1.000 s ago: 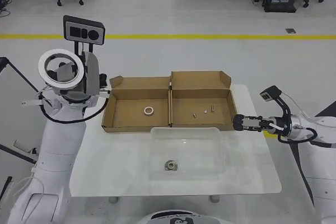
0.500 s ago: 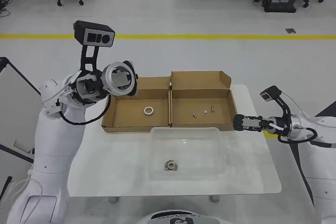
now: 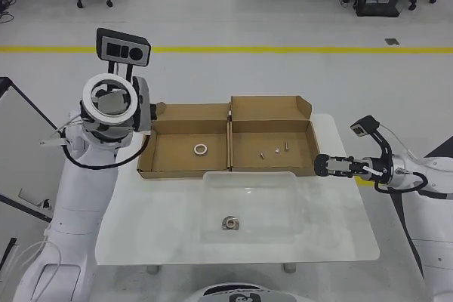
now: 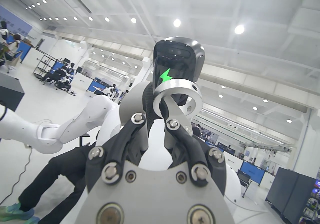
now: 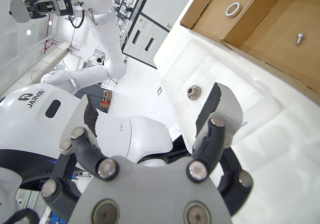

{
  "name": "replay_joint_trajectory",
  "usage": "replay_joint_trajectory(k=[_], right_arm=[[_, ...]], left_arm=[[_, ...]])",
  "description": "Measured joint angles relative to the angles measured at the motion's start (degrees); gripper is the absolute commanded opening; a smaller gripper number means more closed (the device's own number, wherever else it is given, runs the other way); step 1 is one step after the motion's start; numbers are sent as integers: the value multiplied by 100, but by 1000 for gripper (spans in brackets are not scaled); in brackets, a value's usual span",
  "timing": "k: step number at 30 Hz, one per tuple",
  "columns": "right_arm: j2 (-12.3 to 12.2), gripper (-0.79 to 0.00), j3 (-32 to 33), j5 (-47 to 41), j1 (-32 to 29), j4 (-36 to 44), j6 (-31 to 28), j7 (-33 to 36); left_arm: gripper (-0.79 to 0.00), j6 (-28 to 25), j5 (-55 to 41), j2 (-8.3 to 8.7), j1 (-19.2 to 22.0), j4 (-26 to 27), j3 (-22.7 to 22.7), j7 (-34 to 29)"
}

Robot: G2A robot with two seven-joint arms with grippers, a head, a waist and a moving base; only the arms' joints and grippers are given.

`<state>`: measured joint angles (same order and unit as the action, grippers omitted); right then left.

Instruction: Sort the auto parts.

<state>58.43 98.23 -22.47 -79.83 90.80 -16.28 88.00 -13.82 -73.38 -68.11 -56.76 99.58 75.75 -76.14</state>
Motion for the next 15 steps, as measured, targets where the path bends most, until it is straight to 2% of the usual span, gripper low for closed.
replay_joint_trajectory(k=[12, 15], right_arm=[[0, 0, 0, 0, 0, 0, 0, 0], [0, 0, 0, 0, 0, 0, 0, 0]], left_arm=[[-785, -5, 131, 2, 11, -8, 13, 1], [-785, 6, 529, 23, -16, 60, 48, 218]])
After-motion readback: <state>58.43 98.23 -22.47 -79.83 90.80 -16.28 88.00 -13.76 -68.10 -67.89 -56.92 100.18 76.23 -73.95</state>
